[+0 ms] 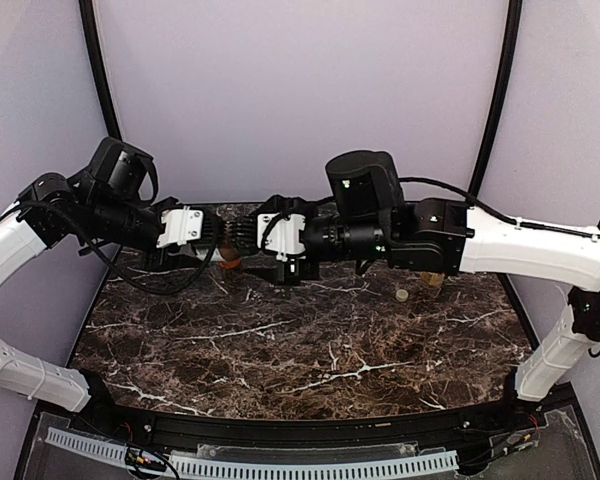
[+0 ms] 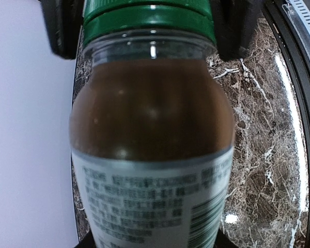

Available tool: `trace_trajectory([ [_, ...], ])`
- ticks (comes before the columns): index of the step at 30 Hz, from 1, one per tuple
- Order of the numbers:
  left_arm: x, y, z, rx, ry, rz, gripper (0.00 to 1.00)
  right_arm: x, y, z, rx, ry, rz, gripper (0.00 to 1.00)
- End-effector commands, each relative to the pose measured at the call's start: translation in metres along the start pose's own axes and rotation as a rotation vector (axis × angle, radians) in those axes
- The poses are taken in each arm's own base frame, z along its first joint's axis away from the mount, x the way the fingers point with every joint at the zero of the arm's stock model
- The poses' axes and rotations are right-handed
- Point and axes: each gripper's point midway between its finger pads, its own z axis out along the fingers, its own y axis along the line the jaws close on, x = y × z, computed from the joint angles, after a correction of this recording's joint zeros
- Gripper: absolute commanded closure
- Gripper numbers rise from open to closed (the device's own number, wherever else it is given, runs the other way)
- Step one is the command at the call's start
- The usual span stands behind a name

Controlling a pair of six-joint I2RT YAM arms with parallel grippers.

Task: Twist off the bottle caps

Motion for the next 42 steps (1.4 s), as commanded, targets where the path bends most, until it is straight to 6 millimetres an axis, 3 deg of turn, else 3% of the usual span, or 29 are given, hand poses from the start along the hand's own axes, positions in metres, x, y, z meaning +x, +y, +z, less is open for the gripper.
trace_trajectory([
  [1,-0.014,0.003,-0.005,-0.007,-0.064,-0.05,0.69,-0.014,-0.008,-0.005,0.085,-0.032,-0.053,0.02],
  [6,-0.005,0.026,-0.001,-0.142,-0.02,-0.061,0.69,-0.038,-0.028,-0.028,0.132,-0.114,0.191,0.01],
  [9,0.003,0.043,-0.003,-0.244,0.02,-0.045,0.69,-0.044,-0.045,-0.039,0.166,-0.153,0.463,0.01],
  [15,0.007,0.069,-0.007,-0.392,0.053,-0.019,0.69,-0.013,-0.071,-0.035,0.151,-0.168,1.103,0.01],
  [19,0.008,0.071,-0.007,-0.41,0.059,-0.005,0.69,0.001,-0.077,-0.026,0.093,-0.198,1.369,0.04],
  [30,0.01,0.067,-0.008,-0.422,0.064,0.024,0.7,0.0,-0.081,-0.003,-0.003,-0.232,1.466,0.18],
  [35,0.01,0.066,-0.008,-0.424,0.067,0.026,0.7,0.003,-0.076,0.002,-0.019,-0.22,1.47,0.35],
  [39,0.01,0.066,-0.007,-0.423,0.066,0.028,0.7,0.0,-0.078,0.004,-0.03,-0.245,1.47,0.4],
  [42,0.01,0.066,-0.007,-0.42,0.066,0.031,0.7,0.001,-0.079,0.005,-0.024,-0.247,1.465,0.55],
])
